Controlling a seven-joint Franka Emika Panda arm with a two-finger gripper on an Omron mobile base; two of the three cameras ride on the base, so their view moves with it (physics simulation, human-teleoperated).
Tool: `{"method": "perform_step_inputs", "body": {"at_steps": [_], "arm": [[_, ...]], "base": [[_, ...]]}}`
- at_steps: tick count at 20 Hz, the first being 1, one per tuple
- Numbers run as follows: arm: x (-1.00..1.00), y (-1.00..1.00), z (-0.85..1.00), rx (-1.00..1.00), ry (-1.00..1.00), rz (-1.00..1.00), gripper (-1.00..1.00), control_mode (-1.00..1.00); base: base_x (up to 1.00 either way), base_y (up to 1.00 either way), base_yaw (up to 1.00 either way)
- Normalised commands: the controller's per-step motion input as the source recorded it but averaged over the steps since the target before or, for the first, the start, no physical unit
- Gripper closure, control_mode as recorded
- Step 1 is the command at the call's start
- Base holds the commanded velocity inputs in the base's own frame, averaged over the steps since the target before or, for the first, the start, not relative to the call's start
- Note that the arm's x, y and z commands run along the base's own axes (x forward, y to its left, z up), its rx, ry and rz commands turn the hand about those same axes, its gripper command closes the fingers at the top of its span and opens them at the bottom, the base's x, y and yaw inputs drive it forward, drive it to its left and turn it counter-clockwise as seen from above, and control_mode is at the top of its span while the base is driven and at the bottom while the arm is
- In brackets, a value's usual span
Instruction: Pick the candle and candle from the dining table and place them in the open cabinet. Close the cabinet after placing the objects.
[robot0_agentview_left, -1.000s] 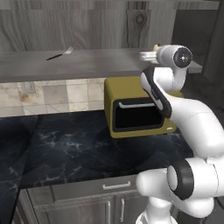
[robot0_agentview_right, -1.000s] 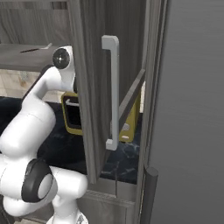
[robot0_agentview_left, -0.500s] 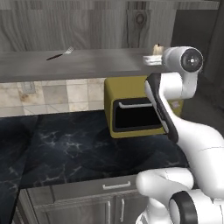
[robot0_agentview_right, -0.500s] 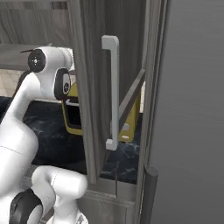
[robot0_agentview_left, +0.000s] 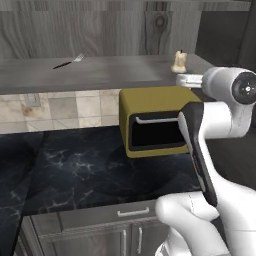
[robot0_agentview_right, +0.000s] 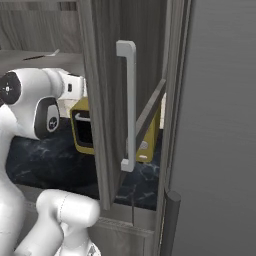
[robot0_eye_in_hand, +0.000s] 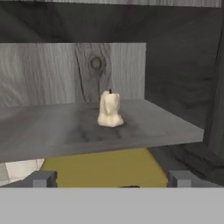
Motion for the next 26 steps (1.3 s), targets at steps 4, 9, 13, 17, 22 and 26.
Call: {"method": "perform_step_inputs", "body": {"at_steps": [4,9,13,17,22,26], "arm": [[-0.66,0.00,-0.01,0.10,0.12,-0.04,-1.00,-1.00],[-0.34,0.00,-0.11,0.08,0.22,-0.02,-1.00,-1.00],[-0.16,0.00,-0.08,0.02,0.13,0.00,-1.00,-1.00],[-0.10,0.06,-0.17,0.00,0.01,0.00,-1.00,-1.00],[-0.10,0.14,-0.33,0.00,0.00,0.00,-1.00,-1.00],[-0.14,0.18,-0.43,0.00,0.00,0.00,-1.00,-1.00]], "base": [[0.00,0.00,0.00],[0.00,0.00,0.00],[0.00,0.00,0.00],[0.00,0.00,0.00],[0.00,0.00,0.00],[0.00,0.00,0.00]]}}
